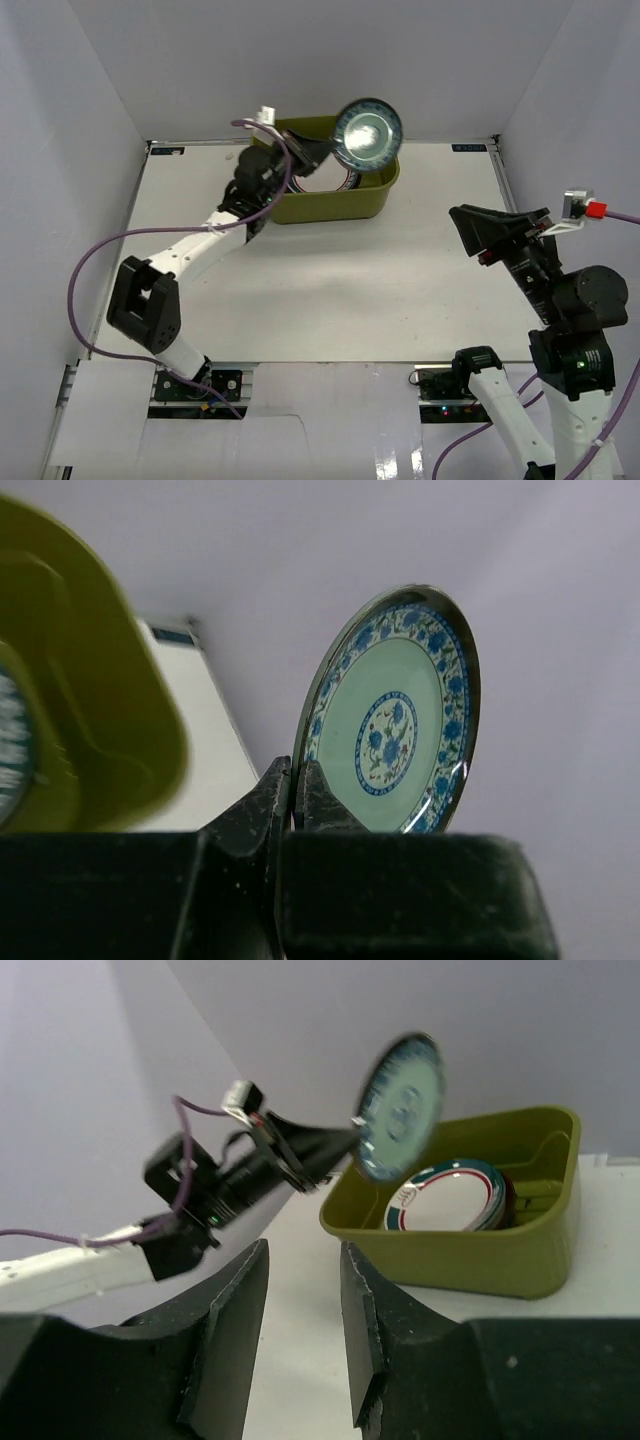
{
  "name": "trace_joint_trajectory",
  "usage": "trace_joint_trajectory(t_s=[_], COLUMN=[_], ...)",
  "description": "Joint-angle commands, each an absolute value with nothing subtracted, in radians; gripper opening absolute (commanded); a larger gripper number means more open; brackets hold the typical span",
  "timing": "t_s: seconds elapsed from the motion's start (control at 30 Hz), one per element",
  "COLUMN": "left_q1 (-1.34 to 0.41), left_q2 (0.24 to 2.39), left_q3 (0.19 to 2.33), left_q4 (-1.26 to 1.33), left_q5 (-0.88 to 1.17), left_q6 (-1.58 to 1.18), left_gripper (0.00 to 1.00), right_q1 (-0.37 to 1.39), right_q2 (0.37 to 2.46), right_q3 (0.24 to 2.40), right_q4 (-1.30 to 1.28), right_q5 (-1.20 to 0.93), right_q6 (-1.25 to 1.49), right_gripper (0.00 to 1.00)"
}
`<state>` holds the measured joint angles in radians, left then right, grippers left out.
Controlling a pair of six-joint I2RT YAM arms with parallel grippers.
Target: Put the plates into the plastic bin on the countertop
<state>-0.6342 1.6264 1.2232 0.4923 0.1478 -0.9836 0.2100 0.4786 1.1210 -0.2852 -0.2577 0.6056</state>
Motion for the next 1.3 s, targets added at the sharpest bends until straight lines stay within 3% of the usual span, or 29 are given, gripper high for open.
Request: trace_joint_trajectory(t_s=[0.0,0.3,0.67,0.7,0.8,0.83,0.9,0.93,0.97,1.0,1.27], left_q1=[-0.475,-0.336,-0.316,-0.314,-0.314,-0.314,-0.314,-0.314,-0.314,-0.313,-0.321], left_q2=[1.542,1.681,1.929,1.945,1.967,1.967,1.945,1.931,1.916,1.881,1.635], left_q3=[1.189,1.416,1.592,1.607,1.634,1.635,1.635,1.631,1.625,1.618,1.557], left_q4=[0.349,0.016,-0.116,-0.139,-0.15,-0.149,-0.138,-0.127,-0.117,-0.098,-0.052], left_q5=[0.175,0.12,0.127,0.136,0.163,0.172,0.179,0.19,0.195,0.199,0.253], left_q6=[-0.963,-0.715,-0.64,-0.637,-0.632,-0.63,-0.629,-0.629,-0.629,-0.629,-0.606], left_gripper=[0.0,0.0,0.03,0.06,0.34,0.53,0.67,0.86,0.93,0.98,0.98], right_q1=[0.213,0.213,0.213,0.213,0.213,0.213,0.213,0.215,0.213,0.213,0.213], right_q2=[0.505,0.566,0.604,0.606,0.611,0.611,0.612,0.612,0.614,0.614,0.618], right_q3=[1.053,0.966,0.923,0.923,0.919,0.913,0.905,0.902,0.893,0.888,0.87], right_q4=[-0.241,-0.137,-0.117,-0.117,-0.11,-0.106,-0.097,-0.091,-0.086,-0.084,-0.074], right_q5=[-0.253,-0.293,-0.29,-0.287,-0.287,-0.285,-0.287,-0.288,-0.288,-0.291,-0.284], right_q6=[0.592,0.626,0.624,0.624,0.624,0.626,0.63,0.632,0.634,0.635,0.634], right_gripper=[0.41,0.41,0.41,0.41,0.41,0.41,0.41,0.41,0.41,0.41,0.44])
